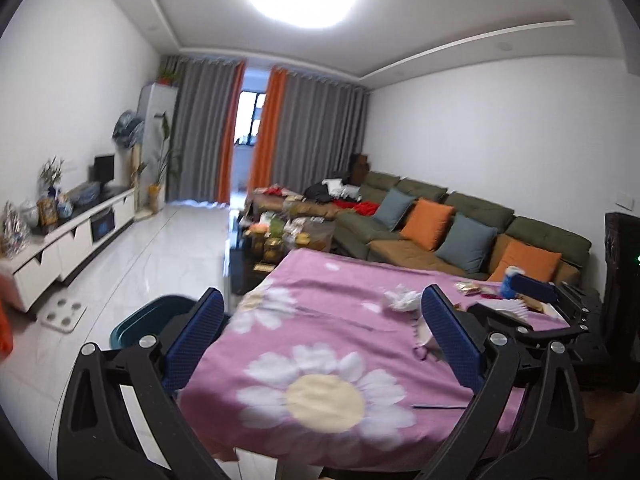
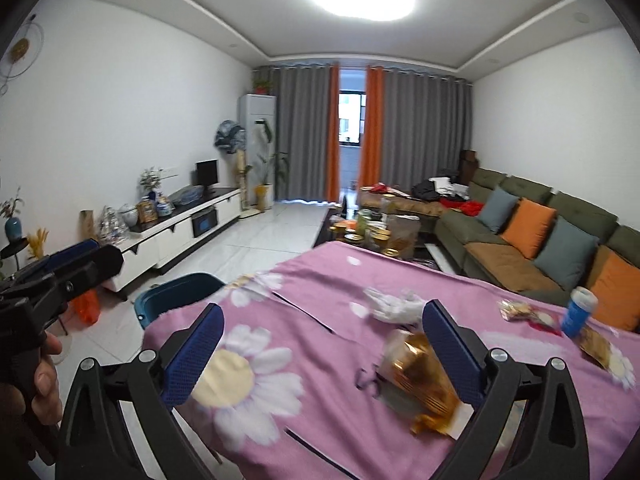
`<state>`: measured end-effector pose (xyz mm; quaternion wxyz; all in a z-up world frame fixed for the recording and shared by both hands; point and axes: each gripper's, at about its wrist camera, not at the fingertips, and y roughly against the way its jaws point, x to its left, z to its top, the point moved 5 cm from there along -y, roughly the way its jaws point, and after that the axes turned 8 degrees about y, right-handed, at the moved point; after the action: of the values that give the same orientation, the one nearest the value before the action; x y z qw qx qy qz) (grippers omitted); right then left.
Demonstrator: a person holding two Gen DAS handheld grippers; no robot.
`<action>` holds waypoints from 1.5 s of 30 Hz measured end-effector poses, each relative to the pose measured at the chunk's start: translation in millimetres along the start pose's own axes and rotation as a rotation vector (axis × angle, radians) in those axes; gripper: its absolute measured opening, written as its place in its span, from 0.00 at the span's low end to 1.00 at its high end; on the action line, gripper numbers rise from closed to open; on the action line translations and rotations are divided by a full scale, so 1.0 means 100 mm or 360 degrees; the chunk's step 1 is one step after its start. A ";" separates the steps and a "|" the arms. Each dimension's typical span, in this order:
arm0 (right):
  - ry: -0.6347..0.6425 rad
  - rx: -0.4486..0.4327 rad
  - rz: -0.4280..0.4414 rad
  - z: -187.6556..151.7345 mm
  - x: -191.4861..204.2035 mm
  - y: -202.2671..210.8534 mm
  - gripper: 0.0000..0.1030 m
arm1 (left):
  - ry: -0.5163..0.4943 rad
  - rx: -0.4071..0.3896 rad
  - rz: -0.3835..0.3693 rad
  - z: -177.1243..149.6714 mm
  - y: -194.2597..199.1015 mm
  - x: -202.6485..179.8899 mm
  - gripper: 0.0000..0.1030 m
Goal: Collect trash
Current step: 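Move both grippers back over the table toward the remaining trash, then grasp the blue-dotted paper cup with the right gripper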
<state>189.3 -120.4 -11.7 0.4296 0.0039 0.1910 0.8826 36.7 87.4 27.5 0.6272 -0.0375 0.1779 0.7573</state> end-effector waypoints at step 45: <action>-0.0509 0.0217 -0.0414 -1.18 -0.84 0.54 0.93 | -0.0243 0.0256 -0.0353 -0.62 -0.73 -1.01 0.95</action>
<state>181.0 -254.1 -89.4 0.5635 0.1482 0.1784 0.7928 117.9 -15.5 -18.5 0.7198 0.0513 0.1846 0.6673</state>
